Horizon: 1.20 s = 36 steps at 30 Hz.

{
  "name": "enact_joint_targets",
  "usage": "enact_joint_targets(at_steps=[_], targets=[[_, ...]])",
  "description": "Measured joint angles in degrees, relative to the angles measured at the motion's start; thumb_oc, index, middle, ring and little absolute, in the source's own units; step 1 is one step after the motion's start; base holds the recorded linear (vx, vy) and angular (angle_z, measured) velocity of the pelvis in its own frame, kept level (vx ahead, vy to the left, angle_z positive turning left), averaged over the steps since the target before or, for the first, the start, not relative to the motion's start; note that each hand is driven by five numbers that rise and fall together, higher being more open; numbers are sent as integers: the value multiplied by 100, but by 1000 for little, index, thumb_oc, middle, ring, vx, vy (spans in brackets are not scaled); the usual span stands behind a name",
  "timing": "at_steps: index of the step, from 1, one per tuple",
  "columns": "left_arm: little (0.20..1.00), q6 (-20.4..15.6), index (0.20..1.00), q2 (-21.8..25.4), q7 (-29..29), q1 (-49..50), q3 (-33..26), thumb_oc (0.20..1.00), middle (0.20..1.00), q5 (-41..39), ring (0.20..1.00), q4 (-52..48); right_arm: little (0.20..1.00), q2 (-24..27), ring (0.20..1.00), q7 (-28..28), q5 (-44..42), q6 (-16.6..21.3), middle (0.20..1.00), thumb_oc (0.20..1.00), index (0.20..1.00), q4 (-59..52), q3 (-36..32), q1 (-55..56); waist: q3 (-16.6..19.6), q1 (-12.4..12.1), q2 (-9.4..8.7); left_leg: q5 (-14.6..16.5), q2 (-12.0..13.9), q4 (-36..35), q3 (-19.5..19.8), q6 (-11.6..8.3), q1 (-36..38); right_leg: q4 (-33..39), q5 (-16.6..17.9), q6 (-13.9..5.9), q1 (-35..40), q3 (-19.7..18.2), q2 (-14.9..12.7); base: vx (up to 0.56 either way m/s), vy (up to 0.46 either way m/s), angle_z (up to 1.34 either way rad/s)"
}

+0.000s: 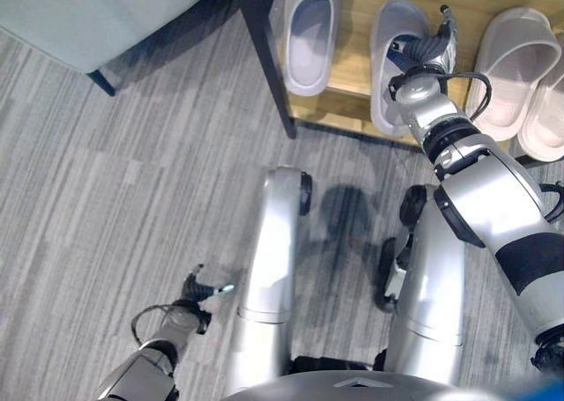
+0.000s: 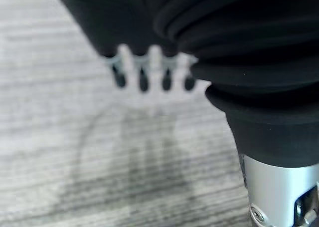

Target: Arrange the slippers neatly on the shoe rack.

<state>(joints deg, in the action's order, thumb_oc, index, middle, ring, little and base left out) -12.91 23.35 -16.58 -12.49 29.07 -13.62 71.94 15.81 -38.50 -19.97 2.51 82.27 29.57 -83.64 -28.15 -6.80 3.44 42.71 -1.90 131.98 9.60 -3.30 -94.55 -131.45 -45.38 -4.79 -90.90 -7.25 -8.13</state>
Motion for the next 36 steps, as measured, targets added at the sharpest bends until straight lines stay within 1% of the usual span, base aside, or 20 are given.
enact_joint_targets(at_steps=[3,6,9,12,18,20,21,22,24,25,26,30,36], targets=[[1000,0,1000,-2,-4,3,53,1000,1000,150,1000,29,1000,14,1000,1,-196,117,1000,1000,1000,1,-4,1,0,-33,0,0,-3,0,-7,1,0,-14,-3,-1,-6,-11,1,0,0,0],[1000,-2,1000,-2,-16,5,50,1000,1000,290,1000,41,1000,9,1000,8,-573,307,1000,1000,1000,-62,-12,1,0,-55,0,0,-6,1,-27,1,1,-32,-12,11,-15,-34,-2,0,0,0],[1000,-11,1000,-24,-122,-14,49,1000,1000,454,1000,160,1000,14,1000,8,-649,356,1000,1000,1000,-260,-46,1,0,-40,0,1,-6,2,-38,1,-2,-37,-22,7,-17,-42,-3,0,0,0],[1000,24,1000,-26,-277,-29,59,1000,1000,761,1000,253,1000,66,1000,7,-688,524,1000,1000,1000,-459,-47,-1,0,-26,-1,1,-6,2,-66,0,0,-57,-30,4,-30,-75,-6,0,0,0],[1000,27,1000,-27,-413,-30,116,1000,1000,863,1000,260,1000,121,1000,-31,-668,548,1000,1000,1000,-454,-42,-1,0,-30,-1,1,-8,4,-90,1,1,-62,-33,3,-31,-99,-10,0,0,0],[1000,25,1000,-27,-453,-34,184,1000,1000,867,1000,258,1000,133,1000,-54,-526,541,1000,1000,1000,-383,37,-5,0,-36,-1,1,-7,4,-96,1,3,-66,-35,1,-31,-106,-10,0,0,0],[1000,25,1000,-27,-454,-33,184,1000,1000,867,1000,259,1000,131,1000,-55,-422,499,1000,1000,1000,-333,68,-8,0,-39,-1,1,-9,4,-97,1,2,-71,-35,0,-33,-109,-9,0,0,0],[1000,26,1000,-27,-454,-35,185,1000,1000,870,1000,257,1000,131,1000,-54,-214,418,1000,1000,1000,-166,312,-47,0,-41,-1,1,-11,7,-103,1,4,-76,-36,-1,-32,-118,-16,0,0,0],[1000,31,1000,-27,-453,-35,185,1000,1000,872,1000,258,1000,127,1000,-34,503,105,1000,1000,1000,128,793,-88,-1,-45,-2,1,-12,8,-109,1,9,-81,-39,0,-32,-126,-14,0,0,0],[1000,33,1000,-27,-452,-33,187,1000,1000,874,1000,259,1000,109,1000,-20,809,-22,1000,1000,1000,204,900,-88,-1,-43,-2,1,-13,8,-110,1,8,-81,-39,0,-33,-127,-14,0,0,0],[1000,41,1000,-27,-451,-33,187,1000,1000,874,1000,261,1000,100,1000,0,1045,-146,1000,1000,1000,208,918,-88,-1,-37,-2,1,-13,8,-111,1,7,-82,-39,0,-33,-128,-15,0,0,0],[1000,101,1000,-37,-443,-41,194,1000,1000,886,1000,261,1000,108,1000,3,1684,-367,1000,1000,1000,228,1026,-90,-1,-27,-3,1,-14,10,-113,1,6,-83,-42,1,-33,-129,-15,0,0,0],[1000,130,1000,-38,-440,-39,232,1000,1000,1093,1000,269,1000,147,1000,-84,2265,-507,1000,1000,1000,118,1002,-87,-2,-25,-7,1,-17,19,-111,1,1,-85,-43,0,-32,-128,-15,0,0,0]])
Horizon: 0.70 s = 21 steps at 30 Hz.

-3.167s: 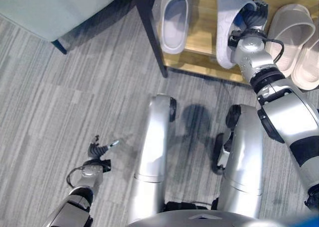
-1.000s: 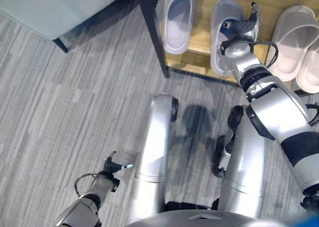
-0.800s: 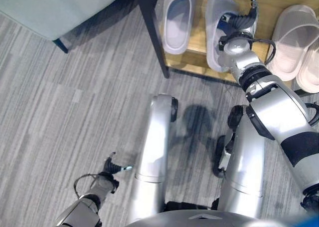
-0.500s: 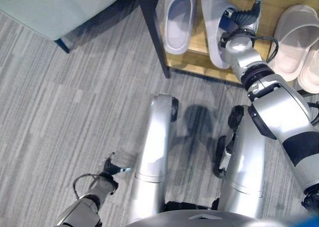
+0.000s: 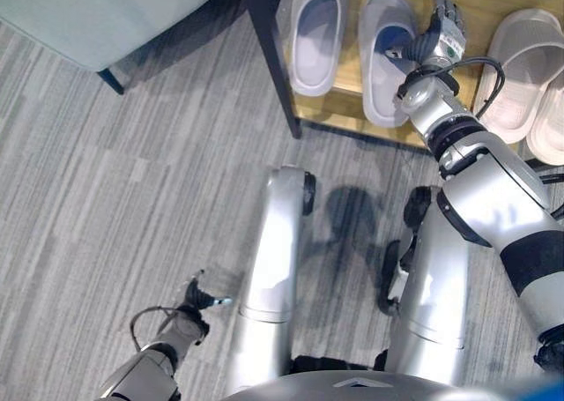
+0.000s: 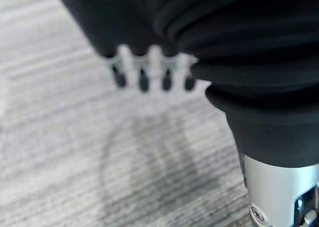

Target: Arrange the slippers neatly on the shoe rack.

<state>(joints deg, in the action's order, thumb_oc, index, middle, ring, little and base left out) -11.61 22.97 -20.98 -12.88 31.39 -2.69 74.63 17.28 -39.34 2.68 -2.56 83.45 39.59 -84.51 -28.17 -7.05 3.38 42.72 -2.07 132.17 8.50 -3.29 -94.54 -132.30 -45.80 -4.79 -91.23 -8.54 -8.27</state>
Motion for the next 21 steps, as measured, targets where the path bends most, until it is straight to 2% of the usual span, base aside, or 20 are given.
enact_joint_targets(at_steps=[8,12,17,21], targets=[[1000,1,1000,2,-31,-5,-12,1000,1000,6,1000,118,1000,355,1000,-192,63,89,1000,1000,1000,-593,-267,-13,-6,20,-23,1,0,17,2,2,-16,-4,-1,-1,-7,-3,6,0,0,0],[1000,-4,1000,4,-39,5,-96,1000,1000,4,1000,121,1000,446,1000,-184,-181,307,1000,1000,1000,-1025,-366,36,-42,168,-128,3,4,19,2,5,-16,-7,-1,-1,-10,-3,10,0,0,0],[1000,-9,1000,14,-37,37,-254,1000,1000,6,1000,115,1000,1074,1000,-183,-225,488,1000,1000,1000,-2232,-429,530,-55,183,-152,9,5,23,0,13,-20,-5,-2,-2,-12,-9,15,0,0,0],[1000,-2,1000,36,-19,156,-332,1000,1000,129,1000,105,1000,1374,1000,-138,99,556,1000,1000,1000,-3039,-490,907,-64,281,-168,15,9,24,2,16,-38,-1,-3,-4,-28,-8,18,0,0,0]])
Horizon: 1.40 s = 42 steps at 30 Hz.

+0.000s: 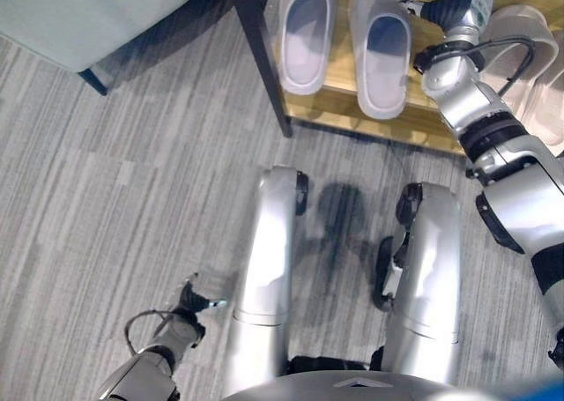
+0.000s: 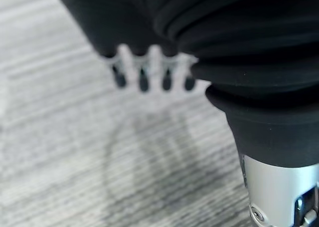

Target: Arrange the slippers neatly on the shoe rack.

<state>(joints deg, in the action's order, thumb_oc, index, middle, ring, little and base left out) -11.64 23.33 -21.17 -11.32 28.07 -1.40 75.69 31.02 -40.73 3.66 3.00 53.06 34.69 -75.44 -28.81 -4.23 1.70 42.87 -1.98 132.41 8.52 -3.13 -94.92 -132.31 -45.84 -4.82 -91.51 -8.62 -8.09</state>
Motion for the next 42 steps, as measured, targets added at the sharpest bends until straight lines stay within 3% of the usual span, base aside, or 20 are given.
enact_joint_targets(at_steps=[4,11,17,23,31,35,42], targets=[[1000,5,1000,24,23,90,-131,1000,1000,95,1000,-92,1000,199,1000,206,237,196,1000,1000,1000,-959,-197,452,-23,157,-45,21,7,0,7,-8,5,4,-8,-6,-5,4,7,0,0,0],[1000,6,1000,47,106,133,-440,1000,1000,185,1000,-247,1000,793,1000,702,403,373,1000,1000,1000,-2452,-587,1844,-43,210,-89,57,11,-1,2,0,-1,14,-38,-42,-4,-1,11,0,0,0],[1000,7,1000,76,133,198,-604,1000,1000,325,1000,-295,1000,1148,1000,1057,919,506,1000,1000,1000,-3375,-763,2990,-75,338,-146,110,51,-1,-4,5,14,15,-68,-30,-10,1,27,0,-10,-1],[1000,-22,1000,86,136,237,-614,1000,1000,476,1000,-468,1000,1658,1000,1173,1714,549,1000,1000,1000,-3583,-755,3332,-86,346,-164,114,54,0,-4,10,6,15,-69,-29,-15,0,27,0,0,0],[1000,-25,1000,86,136,234,-614,1000,1000,531,1000,-473,1000,1607,1000,1340,1852,547,1000,1000,1000,-3575,-730,3332,-90,315,-172,117,54,-1,-6,14,2,15,-76,-41,-20,-2,28,0,0,0],[1000,-22,1000,86,135,230,-614,1000,1000,532,1000,-472,1000,1223,1000,1452,1845,544,1000,1000,1000,-3574,-648,3327,-92,328,-176,119,54,-1,-3,15,3,15,-78,-44,-18,1,27,0,0,0],[1000,-14,1000,86,133,210,-617,1000,1000,532,1000,-466,1000,999,1000,1630,1890,548,1000,1000,1000,-3460,-236,3310,-94,321,-183,119,54,0,-5,16,5,16,-78,-44,-12,0,28,0,0,0]])
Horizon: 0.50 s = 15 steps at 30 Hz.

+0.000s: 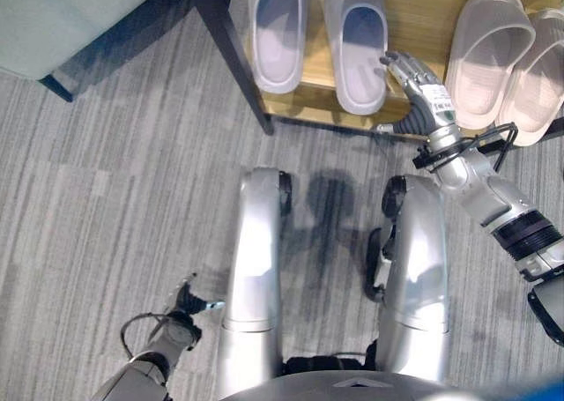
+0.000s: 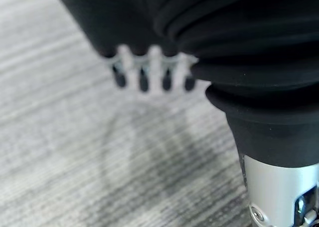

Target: Arrange the slippers neatly on the shoe rack.

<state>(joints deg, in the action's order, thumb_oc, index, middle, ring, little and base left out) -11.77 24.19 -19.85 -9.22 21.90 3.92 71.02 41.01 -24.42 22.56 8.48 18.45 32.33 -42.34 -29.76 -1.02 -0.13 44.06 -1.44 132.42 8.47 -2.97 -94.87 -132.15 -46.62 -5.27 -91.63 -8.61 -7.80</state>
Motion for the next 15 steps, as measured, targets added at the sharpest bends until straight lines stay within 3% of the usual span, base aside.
enact_joint_targets(at_steps=[5,15], targets=[[1000,10,1000,-1,-2,-25,1,1000,1000,0,1000,0,1000,-265,1000,81,56,-4,1000,1000,1000,57,18,2,-3,24,-9,0,2,0,0,0,5,0,0,0,2,0,5,0,0,0],[1000,11,1000,-1,-5,-36,2,1000,1000,1,1000,7,1000,-299,1000,173,137,-2,1000,1000,1000,87,90,-42,-3,9,-13,0,8,0,0,0,30,-3,0,0,18,0,14,0,0,0]])
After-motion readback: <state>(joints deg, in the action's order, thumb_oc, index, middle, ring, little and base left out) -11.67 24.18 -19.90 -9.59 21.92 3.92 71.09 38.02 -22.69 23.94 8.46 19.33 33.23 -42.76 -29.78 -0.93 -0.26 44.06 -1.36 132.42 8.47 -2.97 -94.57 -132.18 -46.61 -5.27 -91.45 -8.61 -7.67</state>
